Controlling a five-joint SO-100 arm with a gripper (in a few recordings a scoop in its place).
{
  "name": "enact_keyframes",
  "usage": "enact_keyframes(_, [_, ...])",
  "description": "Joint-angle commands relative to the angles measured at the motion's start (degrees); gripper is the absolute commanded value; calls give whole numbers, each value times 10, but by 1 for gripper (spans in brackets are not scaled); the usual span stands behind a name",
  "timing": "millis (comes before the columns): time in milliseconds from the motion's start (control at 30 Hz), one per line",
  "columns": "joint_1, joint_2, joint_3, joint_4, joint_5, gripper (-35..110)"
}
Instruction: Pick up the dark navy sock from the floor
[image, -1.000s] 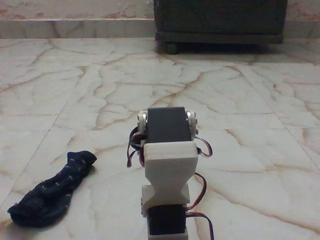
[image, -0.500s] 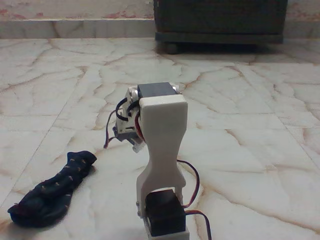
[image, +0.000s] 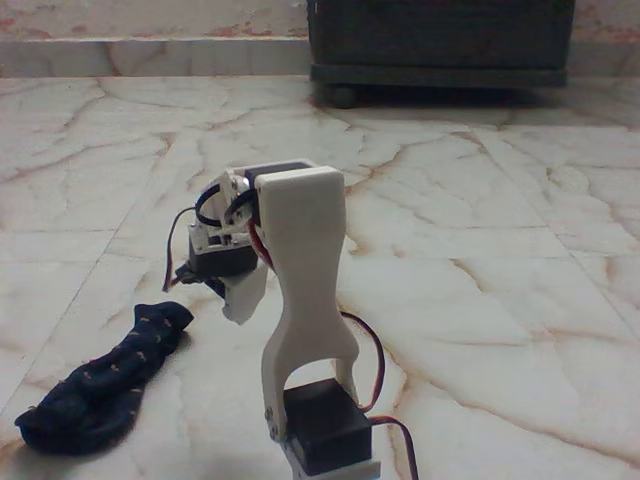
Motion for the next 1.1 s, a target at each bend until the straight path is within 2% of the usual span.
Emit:
enact_keyframes(0, [-33, -10, -31, -2, 20, 10])
enact_keyframes(267, [-115, -131, -177, 26, 76, 13])
enact_keyframes(467, [-176, -189, -214, 22, 119, 13])
enact_keyframes(633, [-218, -243, -293, 76, 185, 13])
enact_keyframes(867, [-244, -299, -323, 94, 288, 13])
enact_keyframes(1067, [-255, -379, -381, 86, 310, 13])
